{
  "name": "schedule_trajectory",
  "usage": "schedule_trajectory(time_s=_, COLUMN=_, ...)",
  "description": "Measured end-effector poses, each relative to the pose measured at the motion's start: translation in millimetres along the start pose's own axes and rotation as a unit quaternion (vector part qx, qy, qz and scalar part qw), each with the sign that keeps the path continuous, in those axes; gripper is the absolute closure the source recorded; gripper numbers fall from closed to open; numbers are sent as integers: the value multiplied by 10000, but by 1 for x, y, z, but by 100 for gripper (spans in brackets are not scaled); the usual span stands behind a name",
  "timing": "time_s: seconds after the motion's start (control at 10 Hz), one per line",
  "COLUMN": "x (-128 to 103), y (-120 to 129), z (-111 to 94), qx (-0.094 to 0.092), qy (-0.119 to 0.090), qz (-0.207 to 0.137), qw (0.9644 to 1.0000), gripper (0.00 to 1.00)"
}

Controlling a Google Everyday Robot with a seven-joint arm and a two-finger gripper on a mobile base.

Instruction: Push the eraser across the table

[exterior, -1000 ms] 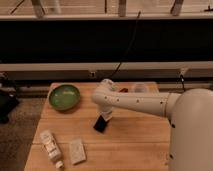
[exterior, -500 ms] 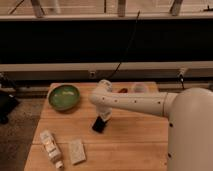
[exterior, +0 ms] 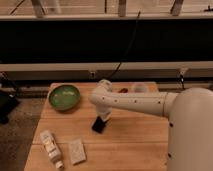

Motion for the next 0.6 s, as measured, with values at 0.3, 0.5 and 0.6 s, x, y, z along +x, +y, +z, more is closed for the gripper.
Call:
schedule_trajectory(time_s=0.3, x=-7, y=-4, z=-1, qx=24, qy=-17, qz=-40, qw=10000, gripper=98)
schedule_trajectory(time_s=0.5, x=-7, y=-4, z=-1, qx=13, qy=-8, qz=-47, qw=10000, gripper=98)
schedule_trajectory(time_s=0.6, x=-10, y=-5, z=-1, qx=15, qy=6, qz=-79, qw=10000, gripper=98)
